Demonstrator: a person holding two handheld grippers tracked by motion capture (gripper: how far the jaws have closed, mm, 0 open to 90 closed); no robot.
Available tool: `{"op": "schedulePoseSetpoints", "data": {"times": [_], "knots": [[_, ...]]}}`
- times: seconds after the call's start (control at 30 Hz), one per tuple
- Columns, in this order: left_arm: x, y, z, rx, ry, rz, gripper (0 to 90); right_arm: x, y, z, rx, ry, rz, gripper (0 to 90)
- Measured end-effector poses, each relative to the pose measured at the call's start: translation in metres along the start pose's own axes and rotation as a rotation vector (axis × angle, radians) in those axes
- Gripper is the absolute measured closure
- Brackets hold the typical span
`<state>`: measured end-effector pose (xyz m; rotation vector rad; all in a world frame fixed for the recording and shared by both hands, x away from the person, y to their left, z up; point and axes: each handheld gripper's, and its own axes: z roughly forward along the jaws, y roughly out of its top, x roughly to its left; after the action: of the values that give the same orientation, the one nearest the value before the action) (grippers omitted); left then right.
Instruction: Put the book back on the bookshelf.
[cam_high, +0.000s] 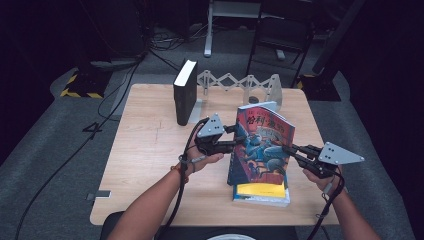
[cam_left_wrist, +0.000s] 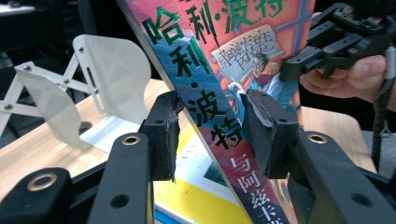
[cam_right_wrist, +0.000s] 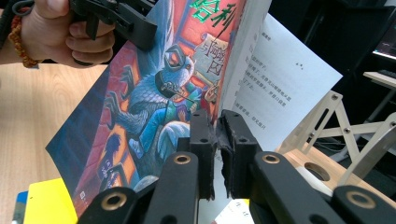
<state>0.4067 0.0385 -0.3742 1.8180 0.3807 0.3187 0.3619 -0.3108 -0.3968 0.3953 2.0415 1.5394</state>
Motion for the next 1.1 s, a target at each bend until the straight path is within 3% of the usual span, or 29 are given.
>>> {"op": "schedulePoseSetpoints", "data": {"times": [0.17,0.2,0.23,0.27,0.47,0.73,0.9,1.1], "knots": [[0.0,0.006,-0.001,-0.04,0.004,0.039,61.4,-0.003,0.008,-0.004,-0.034,-0.043,-0.033,85.4],[-0.004,0.009,-0.003,-0.057,0.008,0.11,62.1,-0.003,0.009,-0.007,-0.048,-0.056,-0.05,85.6],[-0.004,0.009,-0.003,-0.057,0.008,0.11,62.3,-0.003,0.009,-0.007,-0.048,-0.056,-0.05,85.6],[-0.007,0.008,-0.002,-0.06,0.013,0.146,62.9,-0.003,0.01,-0.009,-0.053,-0.071,-0.063,86.1],[-0.012,0.005,-0.007,-0.06,-0.015,0.185,63.6,0.001,0.007,-0.015,-0.05,-0.065,-0.098,86.5],[-0.018,-0.003,-0.01,-0.092,-0.078,0.143,66.7,0.008,0.002,-0.024,-0.042,-0.02,-0.085,87.7],[-0.016,-0.013,-0.004,-0.076,-0.056,0.082,61.2,0.01,0.002,-0.026,-0.04,-0.001,-0.081,87.8],[-0.012,-0.023,0.005,-0.036,-0.055,0.049,61.0,0.011,0.002,-0.025,-0.041,0.002,-0.082,87.9]]}}
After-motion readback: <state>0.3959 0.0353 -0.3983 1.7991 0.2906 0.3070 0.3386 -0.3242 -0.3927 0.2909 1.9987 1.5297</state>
